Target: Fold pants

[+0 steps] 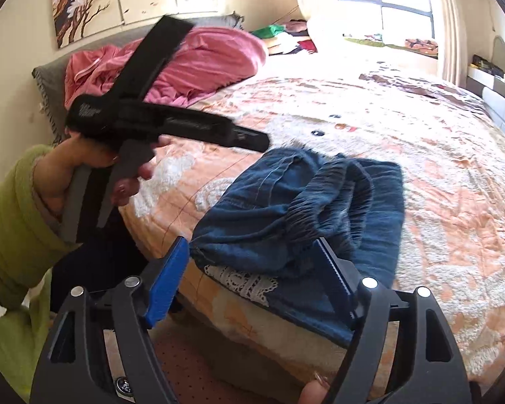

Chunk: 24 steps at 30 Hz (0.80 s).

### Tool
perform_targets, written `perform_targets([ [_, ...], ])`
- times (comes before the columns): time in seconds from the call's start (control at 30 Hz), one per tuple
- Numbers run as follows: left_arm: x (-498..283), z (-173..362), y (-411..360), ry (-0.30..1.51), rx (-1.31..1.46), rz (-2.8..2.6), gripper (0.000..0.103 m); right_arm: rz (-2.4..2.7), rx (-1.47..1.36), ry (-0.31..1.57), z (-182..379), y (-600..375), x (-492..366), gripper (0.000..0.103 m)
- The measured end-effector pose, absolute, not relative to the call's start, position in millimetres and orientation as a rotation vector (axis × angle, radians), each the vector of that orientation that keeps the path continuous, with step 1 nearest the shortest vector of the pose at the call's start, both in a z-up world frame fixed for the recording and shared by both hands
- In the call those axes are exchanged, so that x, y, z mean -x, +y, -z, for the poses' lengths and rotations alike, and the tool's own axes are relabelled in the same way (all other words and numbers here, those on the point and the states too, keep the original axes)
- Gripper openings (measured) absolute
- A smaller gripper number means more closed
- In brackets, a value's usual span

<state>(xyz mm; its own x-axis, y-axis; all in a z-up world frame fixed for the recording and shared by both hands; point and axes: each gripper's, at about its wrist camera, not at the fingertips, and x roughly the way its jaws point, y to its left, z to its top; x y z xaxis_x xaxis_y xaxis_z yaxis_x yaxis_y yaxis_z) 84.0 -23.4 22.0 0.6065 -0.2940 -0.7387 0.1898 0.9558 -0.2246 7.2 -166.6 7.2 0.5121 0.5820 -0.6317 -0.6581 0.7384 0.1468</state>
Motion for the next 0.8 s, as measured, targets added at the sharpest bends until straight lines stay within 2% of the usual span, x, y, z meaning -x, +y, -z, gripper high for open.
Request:
perform_targets([
  [0.2, -69.5, -36.8, -21.0, 0.841, 0.131, 0.271, 0.093, -0.697, 0.098, 0.684, -16.3, -180.4, -7.4, 0.084],
  [0.33, -60.6, -45.7, -21.3, 0.813, 0.136, 0.266, 0.093, -0.654, 0.083, 0.675, -18.3, -190.1, -10.0, 0.089],
  [0.8, -45.1, -42.1, -30.0, 0.8, 0.147, 0.256, 0.093, -0.495, -0.025, 0.692, -18.5, -232.3, -33.2, 0.094],
])
